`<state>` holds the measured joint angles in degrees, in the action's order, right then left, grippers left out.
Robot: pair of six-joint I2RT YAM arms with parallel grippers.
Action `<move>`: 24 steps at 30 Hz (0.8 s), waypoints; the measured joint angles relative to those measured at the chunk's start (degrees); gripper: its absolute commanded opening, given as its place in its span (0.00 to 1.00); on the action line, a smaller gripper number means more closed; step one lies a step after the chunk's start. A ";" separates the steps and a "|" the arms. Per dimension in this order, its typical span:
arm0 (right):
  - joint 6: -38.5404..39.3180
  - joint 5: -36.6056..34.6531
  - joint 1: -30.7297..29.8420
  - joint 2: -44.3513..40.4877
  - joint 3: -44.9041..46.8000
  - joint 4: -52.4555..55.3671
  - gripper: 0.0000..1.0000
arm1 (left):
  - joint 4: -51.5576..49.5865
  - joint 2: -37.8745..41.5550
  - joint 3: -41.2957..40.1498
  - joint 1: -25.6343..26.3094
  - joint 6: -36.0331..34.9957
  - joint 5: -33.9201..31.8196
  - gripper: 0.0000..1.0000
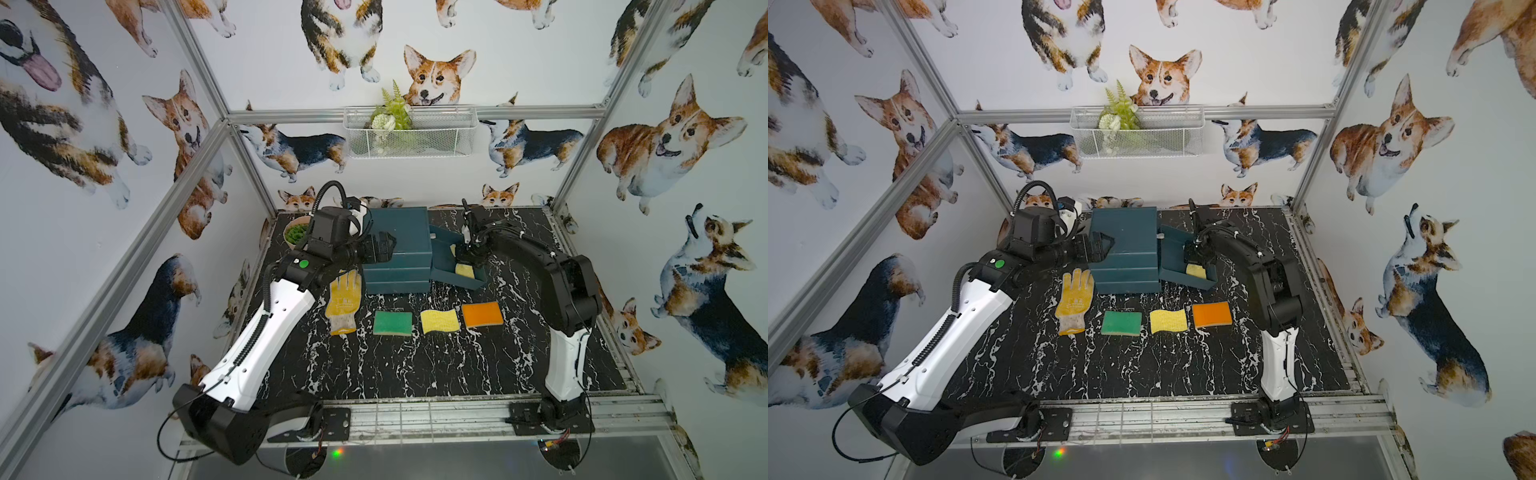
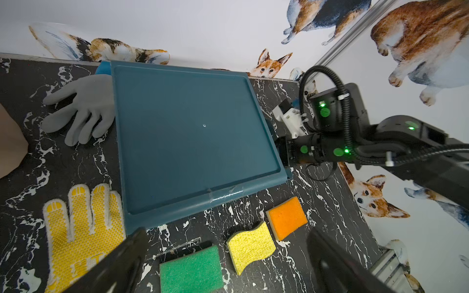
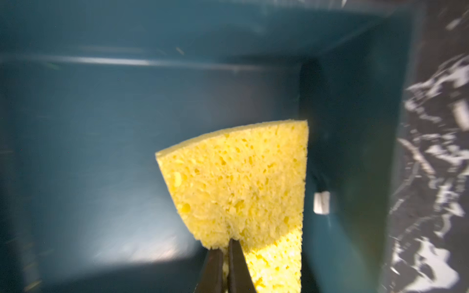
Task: Take the sponge out of the drawer
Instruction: Pick up the sponge from the drawer.
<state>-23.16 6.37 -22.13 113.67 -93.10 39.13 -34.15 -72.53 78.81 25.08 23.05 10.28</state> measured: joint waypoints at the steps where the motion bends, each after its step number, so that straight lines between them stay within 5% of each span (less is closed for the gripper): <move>1: 0.87 -0.28 0.00 -1.07 -0.17 -0.09 0.00 | -0.04 0.13 -0.11 0.00 0.09 0.09 1.00; 12: 11.10 -1.53 0.00 -11.74 -3.13 3.06 0.00 | -1.55 -4.15 5.97 -1.18 0.11 5.84 1.00; 24: 28.02 4.96 -7.37 -21.84 -3.41 14.84 0.02 | -10.43 -19.98 25.79 -0.39 1.77 25.09 0.98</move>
<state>4.86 11.33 -29.50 91.83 -96.51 53.98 -44.58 -92.51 104.60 24.69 24.82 35.38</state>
